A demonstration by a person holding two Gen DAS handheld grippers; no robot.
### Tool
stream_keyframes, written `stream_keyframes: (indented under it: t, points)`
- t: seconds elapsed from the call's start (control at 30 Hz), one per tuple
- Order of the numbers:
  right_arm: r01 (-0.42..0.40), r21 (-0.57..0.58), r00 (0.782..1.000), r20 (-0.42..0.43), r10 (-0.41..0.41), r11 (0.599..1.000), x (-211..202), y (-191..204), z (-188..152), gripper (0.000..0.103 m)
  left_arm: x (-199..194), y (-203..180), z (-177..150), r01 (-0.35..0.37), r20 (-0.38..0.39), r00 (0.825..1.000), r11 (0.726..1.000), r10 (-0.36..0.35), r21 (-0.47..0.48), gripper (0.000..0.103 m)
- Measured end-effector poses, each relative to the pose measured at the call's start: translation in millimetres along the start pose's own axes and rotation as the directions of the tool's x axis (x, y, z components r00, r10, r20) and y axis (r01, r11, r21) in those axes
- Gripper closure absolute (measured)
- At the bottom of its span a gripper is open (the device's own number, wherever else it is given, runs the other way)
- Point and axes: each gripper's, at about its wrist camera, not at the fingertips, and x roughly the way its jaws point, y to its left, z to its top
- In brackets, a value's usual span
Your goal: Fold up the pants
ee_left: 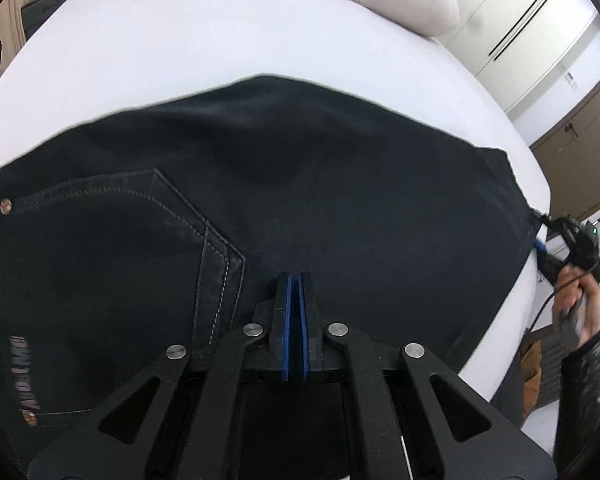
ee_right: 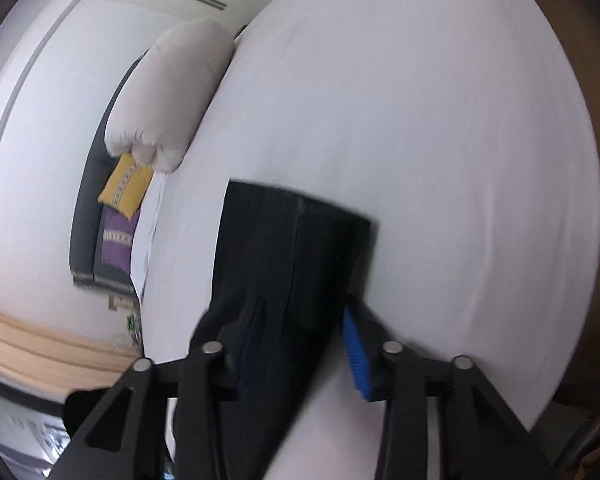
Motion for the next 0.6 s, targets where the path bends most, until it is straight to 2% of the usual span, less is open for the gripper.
stream_keyframes:
  t: [0.1,0.23,0.3,0.4,0.47,0.53,0.57,0.6]
  points:
    - [-0.032,0.054,0.999,0.01,0.032,0.998,5.8,-7.0,12.5,0.07,6.8,9.4,0.0,0.03,-0.004,1.0,0.999,-0.03,-0.027,0.099]
    - [-0.085,0.114,0.996,0.001,0.085,0.99,13.2,-18.3,25.7,0.09,17.3,20.0,-2.9,0.036,-0.01,0.999,0.999,-0.036,-0.029,0.1]
    - [-0.119,0.132,0.993,-0.002,0.12,0.984,17.6,-22.1,28.8,0.091,19.9,22.3,-3.5,0.042,-0.01,0.999,0.998,-0.043,-0.036,0.099]
    - [-0.125,0.107,0.992,0.009,0.125,0.986,17.3,-17.1,29.2,0.091,23.4,26.2,-4.4,0.066,-0.011,0.998,0.996,-0.066,-0.058,0.1]
    - [-0.086,0.055,0.996,0.021,0.085,0.995,15.8,-5.3,30.4,0.091,24.8,34.2,-5.8,0.095,-0.01,0.995,0.992,-0.096,-0.087,0.1]
    - [-0.005,-0.061,0.999,0.038,0.007,0.998,13.6,18.5,24.7,0.091,25.3,39.2,-6.2,0.108,-0.009,0.994,0.99,-0.109,-0.095,0.1]
    - [0.033,-0.158,0.999,0.047,-0.026,0.987,11.4,38.6,18.5,0.091,26.1,42.9,-7.1,0.109,-0.008,0.994,0.989,-0.11,-0.096,0.1]
    - [0.059,-0.28,0.998,0.051,-0.047,0.958,8.7,66.3,7.1,0.091,27.3,44.2,-7.9,0.108,-0.007,0.994,0.989,-0.11,-0.098,0.1]
